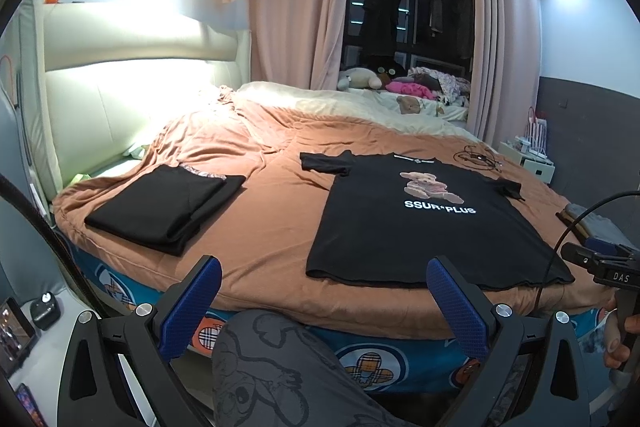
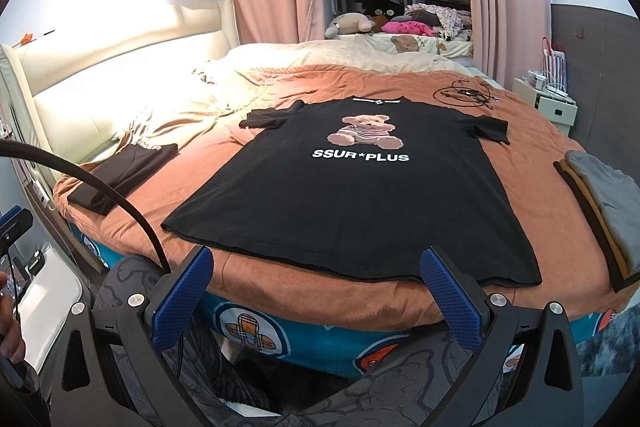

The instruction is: Fold small clothes

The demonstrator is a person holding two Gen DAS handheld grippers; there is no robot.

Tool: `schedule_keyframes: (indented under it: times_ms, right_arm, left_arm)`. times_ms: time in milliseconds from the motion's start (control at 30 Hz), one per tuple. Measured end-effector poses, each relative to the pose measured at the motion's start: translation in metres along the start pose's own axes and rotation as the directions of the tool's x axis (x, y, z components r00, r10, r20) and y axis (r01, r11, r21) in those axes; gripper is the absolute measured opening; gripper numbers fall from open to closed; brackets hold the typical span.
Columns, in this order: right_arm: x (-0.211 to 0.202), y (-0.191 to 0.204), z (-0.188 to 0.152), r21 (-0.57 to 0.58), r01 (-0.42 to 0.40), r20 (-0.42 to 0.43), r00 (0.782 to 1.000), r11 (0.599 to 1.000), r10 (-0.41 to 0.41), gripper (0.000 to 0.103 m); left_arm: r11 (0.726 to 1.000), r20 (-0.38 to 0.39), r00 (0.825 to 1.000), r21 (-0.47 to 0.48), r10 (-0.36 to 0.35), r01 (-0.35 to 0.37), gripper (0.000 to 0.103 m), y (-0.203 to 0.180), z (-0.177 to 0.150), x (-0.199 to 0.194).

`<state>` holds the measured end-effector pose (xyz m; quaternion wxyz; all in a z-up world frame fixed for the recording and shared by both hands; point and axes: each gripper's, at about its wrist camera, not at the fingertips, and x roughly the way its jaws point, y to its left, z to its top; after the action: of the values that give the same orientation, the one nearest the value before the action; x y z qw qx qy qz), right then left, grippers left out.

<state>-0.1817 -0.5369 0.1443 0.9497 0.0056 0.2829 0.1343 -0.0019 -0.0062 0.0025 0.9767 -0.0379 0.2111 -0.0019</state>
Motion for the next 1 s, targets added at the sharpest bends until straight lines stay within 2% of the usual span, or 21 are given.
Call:
schedule_keyframes:
  times_ms: [1000]
  right_arm:
    - [-0.0030, -0.0011, 0.0017, 0.001, 0.001, 0.003, 1.000, 1.000, -0.001, 0.103]
  left_arm:
    - [1.000, 0.001, 1.000, 0.006, -0.013, 0.013, 0.103, -0.0015, -0.0024, -0.0002]
